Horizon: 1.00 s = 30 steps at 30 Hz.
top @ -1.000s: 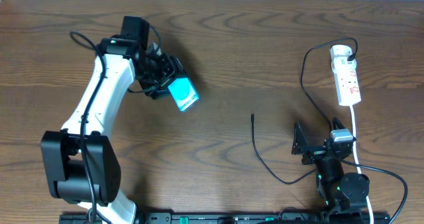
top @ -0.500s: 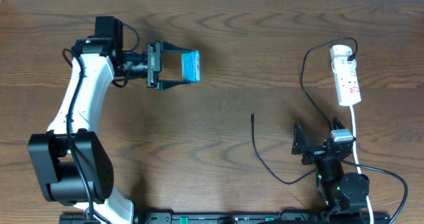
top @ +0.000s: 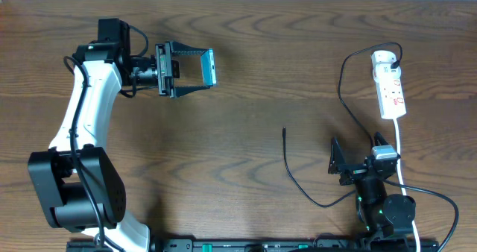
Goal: Plug charger to phone and switch on socket
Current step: 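Lift the phone with the left gripper and tilt it upright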
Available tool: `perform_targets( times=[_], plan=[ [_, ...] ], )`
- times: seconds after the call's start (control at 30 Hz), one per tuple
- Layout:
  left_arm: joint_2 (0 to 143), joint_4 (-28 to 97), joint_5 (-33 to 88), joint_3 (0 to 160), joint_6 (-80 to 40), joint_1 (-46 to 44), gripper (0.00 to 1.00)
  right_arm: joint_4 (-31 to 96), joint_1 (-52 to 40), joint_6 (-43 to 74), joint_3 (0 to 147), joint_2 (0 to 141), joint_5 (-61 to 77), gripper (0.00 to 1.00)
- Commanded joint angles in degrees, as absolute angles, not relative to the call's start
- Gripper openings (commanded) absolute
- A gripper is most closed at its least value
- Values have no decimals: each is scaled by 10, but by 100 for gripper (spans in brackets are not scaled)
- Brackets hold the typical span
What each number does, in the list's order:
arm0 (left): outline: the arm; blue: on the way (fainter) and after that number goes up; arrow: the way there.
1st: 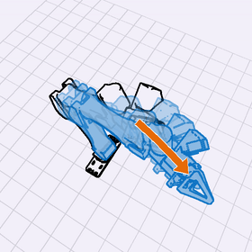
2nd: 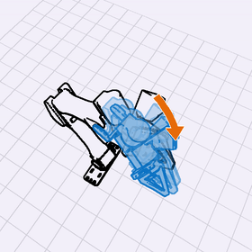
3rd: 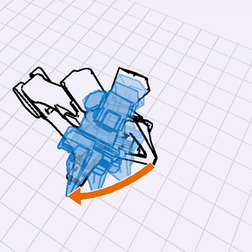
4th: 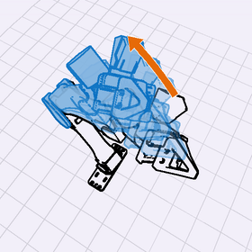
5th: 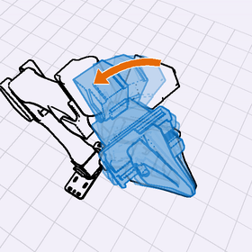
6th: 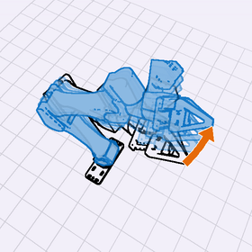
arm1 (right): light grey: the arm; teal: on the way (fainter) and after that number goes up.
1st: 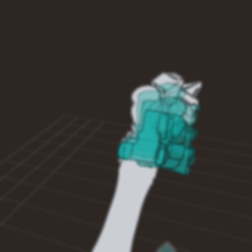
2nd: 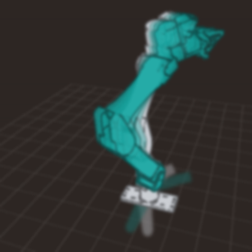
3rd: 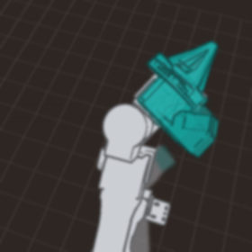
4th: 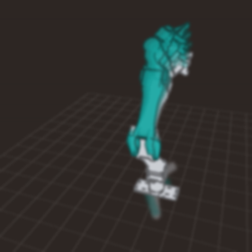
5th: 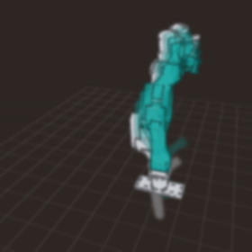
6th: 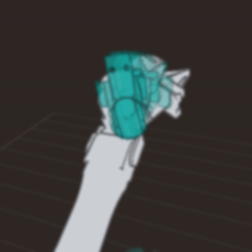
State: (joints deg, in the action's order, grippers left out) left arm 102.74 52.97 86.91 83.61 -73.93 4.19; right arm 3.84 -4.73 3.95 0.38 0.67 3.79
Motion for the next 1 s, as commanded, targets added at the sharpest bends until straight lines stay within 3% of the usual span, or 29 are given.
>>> perform_targets(
  times=[0.0, 0.4, 0.73, 0.97],
  plan=[
    [1014, 524, 900, 853, -746, 43, 7, 41, -50, 47, 3, 4, 35, 99],
    [1014, 521, 611, 853, -705, 43, 8, 41, -50, 47, 3, 4, 36, 99],
    [1014, 645, 274, 853, -675, 24, 7, 41, -50, 47, 3, 4, 35, 99],
    [1014, 693, 158, 853, -673, 4, 7, 41, -50, 47, 3, 4, 35, 99]
  ],
)
